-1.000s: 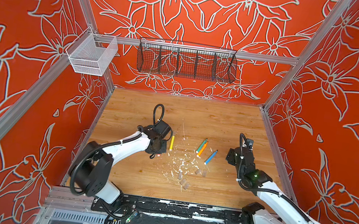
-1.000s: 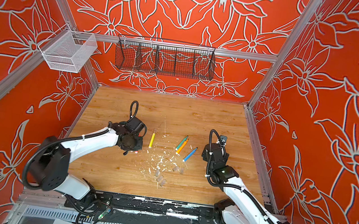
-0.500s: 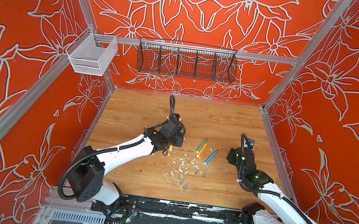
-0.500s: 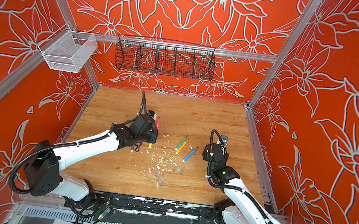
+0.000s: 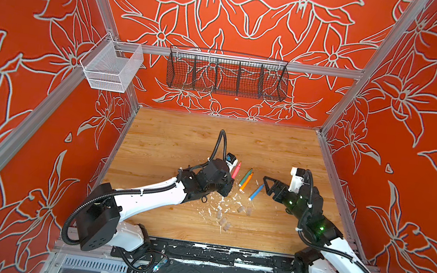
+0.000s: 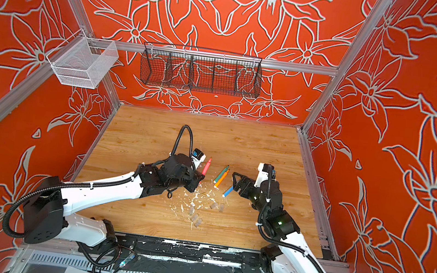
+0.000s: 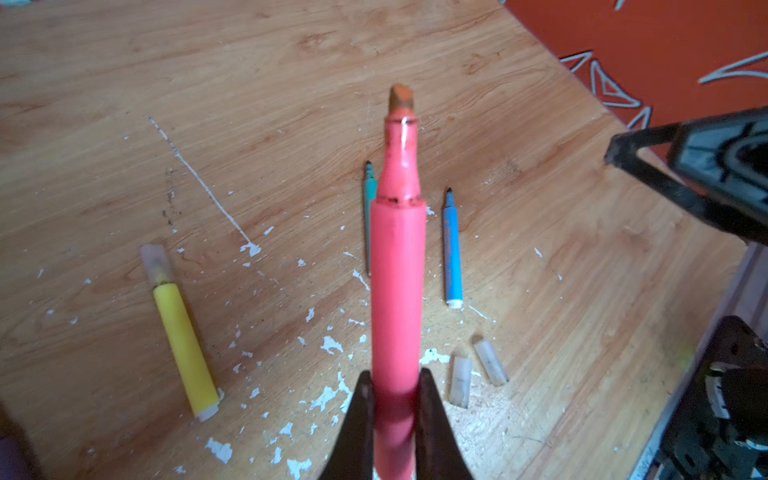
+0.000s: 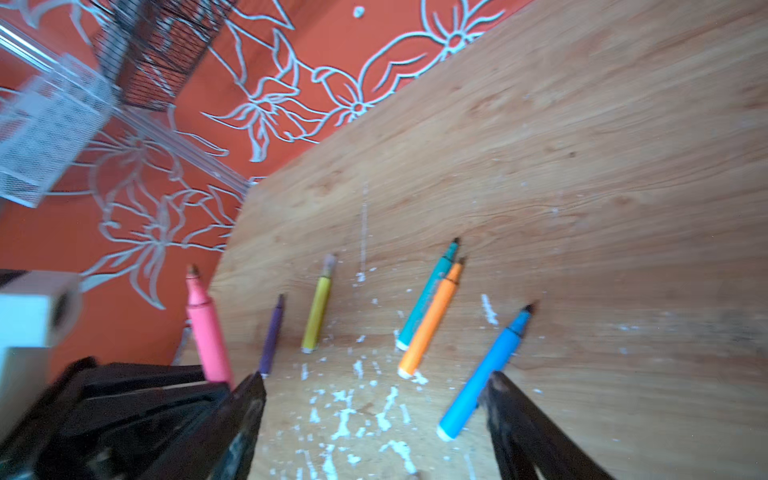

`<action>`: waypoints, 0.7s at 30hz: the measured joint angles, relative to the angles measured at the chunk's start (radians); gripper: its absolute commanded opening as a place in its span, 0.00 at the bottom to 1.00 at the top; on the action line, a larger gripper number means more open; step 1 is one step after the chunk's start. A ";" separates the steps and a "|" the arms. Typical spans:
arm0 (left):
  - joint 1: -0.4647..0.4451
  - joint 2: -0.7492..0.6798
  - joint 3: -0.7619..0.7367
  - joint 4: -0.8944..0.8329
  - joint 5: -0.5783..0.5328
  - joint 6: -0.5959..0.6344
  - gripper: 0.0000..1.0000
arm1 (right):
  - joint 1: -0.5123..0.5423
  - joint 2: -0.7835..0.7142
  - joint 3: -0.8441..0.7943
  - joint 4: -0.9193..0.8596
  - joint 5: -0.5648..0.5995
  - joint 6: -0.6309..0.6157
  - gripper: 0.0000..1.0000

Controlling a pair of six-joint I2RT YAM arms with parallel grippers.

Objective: Insert the pens into the pen caps
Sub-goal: 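Lift the pink marker upright with the left gripper while the right gripper approaches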

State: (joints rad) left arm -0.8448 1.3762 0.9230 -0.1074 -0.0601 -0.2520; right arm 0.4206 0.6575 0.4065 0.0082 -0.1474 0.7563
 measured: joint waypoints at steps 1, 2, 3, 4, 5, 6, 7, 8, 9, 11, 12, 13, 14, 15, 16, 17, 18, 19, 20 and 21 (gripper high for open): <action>-0.001 -0.005 -0.006 0.012 0.012 0.003 0.00 | 0.003 -0.008 -0.011 0.021 -0.033 0.019 0.86; -0.001 -0.008 -0.009 0.018 0.021 0.006 0.00 | 0.009 -0.013 -0.019 0.037 -0.058 0.038 0.86; -0.001 -0.009 -0.010 0.022 0.029 0.009 0.00 | 0.015 -0.014 -0.024 0.045 -0.073 0.049 0.86; -0.001 -0.010 -0.010 0.027 0.037 0.011 0.00 | 0.023 -0.016 -0.025 0.052 -0.092 0.064 0.86; -0.001 -0.010 -0.011 0.031 0.043 0.014 0.00 | 0.034 -0.019 -0.026 0.059 -0.106 0.073 0.87; -0.001 -0.010 -0.013 0.037 0.051 0.017 0.00 | 0.046 -0.025 -0.026 0.063 -0.113 0.082 0.88; -0.001 -0.010 -0.013 0.042 0.063 0.020 0.00 | 0.061 -0.034 -0.027 0.071 -0.120 0.090 0.89; -0.001 -0.010 -0.014 0.047 0.070 0.023 0.00 | 0.079 -0.045 -0.028 0.080 -0.121 0.095 0.90; -0.001 -0.010 -0.015 0.050 0.080 0.025 0.00 | 0.097 -0.053 -0.028 0.087 -0.119 0.101 0.90; -0.003 -0.010 -0.017 0.057 0.099 0.030 0.00 | 0.140 -0.058 -0.028 0.103 -0.110 0.108 0.90; -0.005 -0.010 -0.017 0.060 0.110 0.032 0.00 | 0.159 -0.054 -0.028 0.110 -0.103 0.109 0.90; -0.006 -0.010 -0.017 0.063 0.121 0.036 0.00 | 0.180 -0.047 -0.028 0.117 -0.098 0.111 0.90; -0.008 -0.010 -0.017 0.065 0.133 0.039 0.00 | 0.195 -0.037 -0.028 0.125 -0.096 0.111 0.89; -0.009 -0.010 -0.017 0.066 0.144 0.043 0.00 | 0.213 -0.018 -0.027 0.134 -0.094 0.112 0.88; -0.009 -0.010 -0.017 0.067 0.154 0.046 0.00 | 0.231 0.005 -0.024 0.139 -0.092 0.112 0.88; -0.010 -0.010 -0.017 0.068 0.161 0.047 0.00 | 0.244 0.025 -0.020 0.142 -0.090 0.112 0.87; -0.010 -0.010 -0.017 0.069 0.167 0.049 0.00 | 0.255 0.048 -0.014 0.146 -0.087 0.113 0.87; -0.011 -0.010 -0.017 0.072 0.173 0.051 0.00 | 0.266 0.078 -0.011 0.154 -0.084 0.113 0.86; -0.011 -0.010 -0.017 0.073 0.177 0.051 0.00 | 0.272 0.098 -0.009 0.159 -0.082 0.113 0.85; -0.011 -0.010 -0.017 0.073 0.180 0.052 0.00 | 0.278 0.116 -0.009 0.165 -0.080 0.114 0.83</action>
State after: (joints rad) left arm -0.8558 1.3659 0.9062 -0.0345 0.1200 -0.2001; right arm 0.6987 0.7734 0.3977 0.1730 -0.2276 0.8703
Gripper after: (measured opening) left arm 0.124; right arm 0.854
